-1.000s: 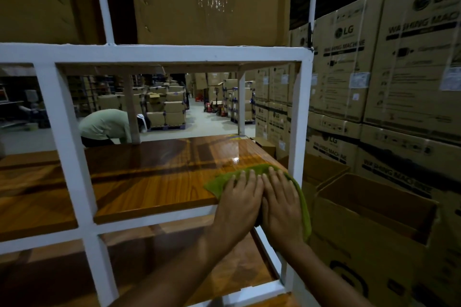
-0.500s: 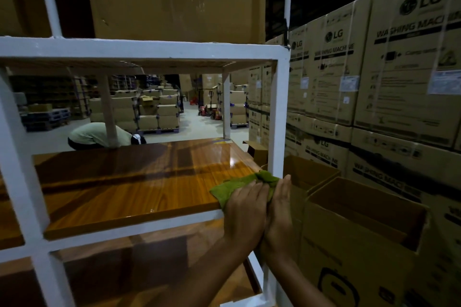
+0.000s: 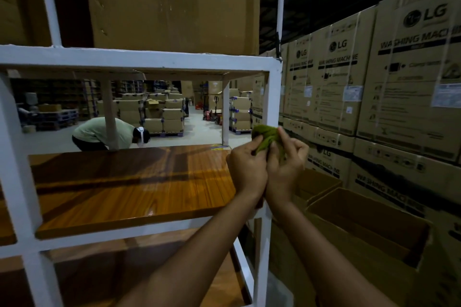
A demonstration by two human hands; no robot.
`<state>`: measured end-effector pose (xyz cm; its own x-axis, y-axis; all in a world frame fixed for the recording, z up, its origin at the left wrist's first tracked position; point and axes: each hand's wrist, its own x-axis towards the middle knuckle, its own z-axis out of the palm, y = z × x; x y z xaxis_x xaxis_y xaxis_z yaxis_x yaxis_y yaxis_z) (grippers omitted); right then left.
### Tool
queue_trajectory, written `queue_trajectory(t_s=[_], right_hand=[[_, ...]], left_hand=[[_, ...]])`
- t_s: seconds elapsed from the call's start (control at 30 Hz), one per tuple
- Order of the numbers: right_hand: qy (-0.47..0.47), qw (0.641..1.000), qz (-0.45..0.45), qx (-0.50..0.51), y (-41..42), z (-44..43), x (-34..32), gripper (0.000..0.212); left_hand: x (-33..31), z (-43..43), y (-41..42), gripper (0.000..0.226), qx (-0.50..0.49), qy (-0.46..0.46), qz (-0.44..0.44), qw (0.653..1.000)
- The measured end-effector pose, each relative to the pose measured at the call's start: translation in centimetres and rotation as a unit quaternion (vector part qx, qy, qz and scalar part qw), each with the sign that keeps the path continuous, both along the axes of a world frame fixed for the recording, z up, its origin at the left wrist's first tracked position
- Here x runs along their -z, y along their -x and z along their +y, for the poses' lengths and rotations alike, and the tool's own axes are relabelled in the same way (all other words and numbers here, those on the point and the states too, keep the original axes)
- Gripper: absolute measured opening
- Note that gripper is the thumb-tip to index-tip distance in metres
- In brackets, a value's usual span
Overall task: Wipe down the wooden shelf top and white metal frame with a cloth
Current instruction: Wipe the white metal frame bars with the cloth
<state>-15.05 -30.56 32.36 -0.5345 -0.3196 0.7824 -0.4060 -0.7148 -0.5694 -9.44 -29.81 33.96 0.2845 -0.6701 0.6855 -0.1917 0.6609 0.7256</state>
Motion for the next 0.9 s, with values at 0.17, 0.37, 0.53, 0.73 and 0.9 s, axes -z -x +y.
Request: queue_trajectory(t_s=[0.17,0.37,0.53,0.73,0.9], right_hand=[[-0.03,0.992,-0.119,0.0,-0.3,0.4,-4.7,0.021],[-0.006,0.998,-0.048,-0.029,0.8,0.0,-10.4,0.016],[0.021,0.999,0.002,-0.045,1.9,-0.3,-11.9,0.017],[-0.012,0.997,-0.004,-0.074,2.5,-0.4,-7.6,0.02],[-0.05,0.995,-0.038,-0.081,2.2,-0.1,-2.1,0.017]], left_hand=[[-4.7,-0.3,0.5,0.023,-0.028,0.013,0.03,0.999],[-10.1,-0.5,1.1,0.014,-0.058,0.046,0.016,0.997],[-10.7,-1.1,1.2,0.014,-0.065,0.094,-0.014,0.993],[-5.9,-1.5,1.6,0.025,-0.099,0.106,-0.051,0.988],[-0.6,-1.4,1.4,0.026,-0.075,0.081,-0.07,0.991]])
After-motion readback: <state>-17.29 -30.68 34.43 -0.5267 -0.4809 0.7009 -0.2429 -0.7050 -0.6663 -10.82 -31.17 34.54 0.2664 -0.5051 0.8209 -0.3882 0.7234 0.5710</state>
